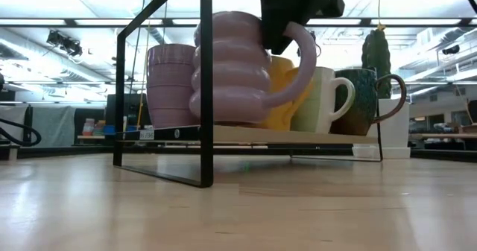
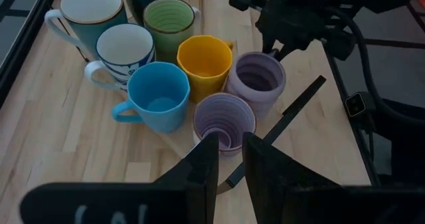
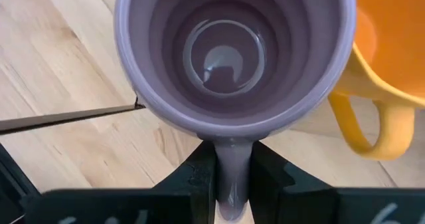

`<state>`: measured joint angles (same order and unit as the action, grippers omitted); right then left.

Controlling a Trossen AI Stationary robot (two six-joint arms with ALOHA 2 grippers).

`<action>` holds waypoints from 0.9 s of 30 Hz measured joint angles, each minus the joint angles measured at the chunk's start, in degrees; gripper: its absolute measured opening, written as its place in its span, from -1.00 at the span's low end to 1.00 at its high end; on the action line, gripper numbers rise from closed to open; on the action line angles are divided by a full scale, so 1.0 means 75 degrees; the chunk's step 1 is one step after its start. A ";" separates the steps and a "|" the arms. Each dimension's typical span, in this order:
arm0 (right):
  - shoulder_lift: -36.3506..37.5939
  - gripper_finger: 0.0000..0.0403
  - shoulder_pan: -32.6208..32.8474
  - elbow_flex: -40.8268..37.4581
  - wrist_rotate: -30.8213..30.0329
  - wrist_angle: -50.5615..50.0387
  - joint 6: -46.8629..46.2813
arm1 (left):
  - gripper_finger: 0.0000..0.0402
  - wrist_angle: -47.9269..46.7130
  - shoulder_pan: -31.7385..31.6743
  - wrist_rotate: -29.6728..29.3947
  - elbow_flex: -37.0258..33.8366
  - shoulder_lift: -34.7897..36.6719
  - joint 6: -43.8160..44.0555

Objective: Place coffee mugs
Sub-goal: Put the violet mug on the shelf

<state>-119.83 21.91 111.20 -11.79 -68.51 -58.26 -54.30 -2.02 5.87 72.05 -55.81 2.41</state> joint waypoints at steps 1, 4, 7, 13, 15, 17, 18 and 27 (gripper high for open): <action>-0.0003 -0.67 -0.0025 0.0000 0.0004 -0.0003 0.0000 | -0.64 0.0000 0.0000 0.0000 0.0000 0.0000 0.0001; -0.0003 -0.65 -0.0094 0.0000 0.0003 -0.0001 0.0025 | -0.64 -0.0002 0.0000 0.0000 0.0000 0.0000 -0.0002; -0.0003 -0.65 -0.0147 0.0000 0.0084 0.0002 0.0055 | -0.64 0.0000 0.0000 0.0000 0.0000 0.0000 -0.0002; -0.0003 -0.62 -0.0206 0.0000 0.0120 0.0155 0.0200 | -0.64 0.0000 0.0000 0.0000 0.0000 0.0000 -0.0174; -0.0003 -0.61 -0.0232 0.0001 0.0122 0.0195 0.0232 | -0.64 0.0000 0.0003 -0.0003 0.0000 0.0000 -0.0257; -0.0003 -0.59 -0.0242 0.0001 0.0125 0.0210 0.0256 | -0.64 0.0003 0.0002 -0.0003 0.0000 0.0000 -0.0280; -0.0003 -0.58 -0.0242 0.0002 0.0125 0.0233 0.0285 | -0.64 0.0003 0.0000 -0.0003 0.0000 0.0000 -0.0309; 0.0150 -0.43 -0.0175 0.0008 -0.0061 0.0260 0.0907 | -0.64 0.1089 0.0365 0.0004 -0.1247 0.0582 -0.0402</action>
<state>-118.71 20.60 111.26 -12.25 -66.56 -51.45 -46.14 0.72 5.90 62.70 -51.45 -0.60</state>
